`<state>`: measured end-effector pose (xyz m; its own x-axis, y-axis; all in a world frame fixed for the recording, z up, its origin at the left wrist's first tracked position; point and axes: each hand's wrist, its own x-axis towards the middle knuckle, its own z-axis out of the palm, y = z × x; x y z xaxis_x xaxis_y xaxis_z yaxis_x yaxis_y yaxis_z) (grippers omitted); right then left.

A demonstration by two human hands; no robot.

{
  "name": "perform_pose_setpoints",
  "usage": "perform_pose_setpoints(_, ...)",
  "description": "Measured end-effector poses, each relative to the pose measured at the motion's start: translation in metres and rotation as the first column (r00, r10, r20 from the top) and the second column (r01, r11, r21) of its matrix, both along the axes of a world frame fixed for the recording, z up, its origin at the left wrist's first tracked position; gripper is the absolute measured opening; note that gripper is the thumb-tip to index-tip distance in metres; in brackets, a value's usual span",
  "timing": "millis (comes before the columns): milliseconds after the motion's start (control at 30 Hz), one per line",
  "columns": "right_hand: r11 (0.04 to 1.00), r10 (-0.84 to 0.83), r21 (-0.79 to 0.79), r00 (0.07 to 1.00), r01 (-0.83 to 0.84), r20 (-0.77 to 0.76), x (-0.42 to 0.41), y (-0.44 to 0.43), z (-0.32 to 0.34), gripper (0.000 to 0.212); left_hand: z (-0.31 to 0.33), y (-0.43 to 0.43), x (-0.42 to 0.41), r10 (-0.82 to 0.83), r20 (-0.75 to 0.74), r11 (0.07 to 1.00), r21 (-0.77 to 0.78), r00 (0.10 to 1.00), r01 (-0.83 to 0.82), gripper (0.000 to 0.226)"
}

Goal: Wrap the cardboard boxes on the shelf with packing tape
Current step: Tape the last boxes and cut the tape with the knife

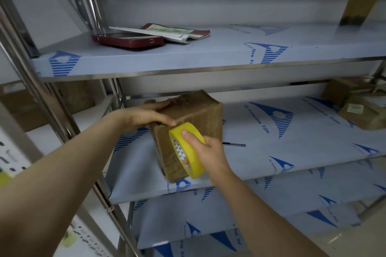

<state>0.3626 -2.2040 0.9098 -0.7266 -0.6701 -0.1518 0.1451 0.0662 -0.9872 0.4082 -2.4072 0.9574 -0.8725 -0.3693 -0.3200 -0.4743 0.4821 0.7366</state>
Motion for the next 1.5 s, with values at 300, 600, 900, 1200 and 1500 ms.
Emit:
perform_pose_setpoints(300,0.993,0.025,-0.112,1.000,-0.024,0.008,0.007,0.024,0.033,0.033,-0.001,0.010,0.023,0.179,-0.233,0.984,0.059,0.956,-0.170,0.105)
perform_pose_setpoints(600,0.952,0.295,-0.067,0.953,-0.300,-0.073,0.006,0.008,0.081,0.016,-0.028,0.016,0.056,0.439,-0.187,0.835,0.445,0.879,-0.323,0.063)
perform_pose_setpoints(900,0.990,0.140,0.071,0.954,-0.125,-0.264,-0.001,-0.055,0.059,0.042,-0.081,-0.005,0.069,0.663,-0.134,0.654,0.583,0.737,-0.482,0.050)
perform_pose_setpoints(1200,0.962,0.244,0.179,0.942,-0.206,-0.228,0.008,-0.124,0.028,0.039,-0.131,-0.026,0.040,0.828,-0.254,0.541,0.595,0.499,-0.594,0.035)
perform_pose_setpoints(1500,0.971,0.170,0.168,0.985,-0.170,0.018,-0.025,-0.138,0.009,0.054,-0.148,-0.033,0.004,0.866,-0.280,0.500,0.528,0.415,-0.686,0.042)
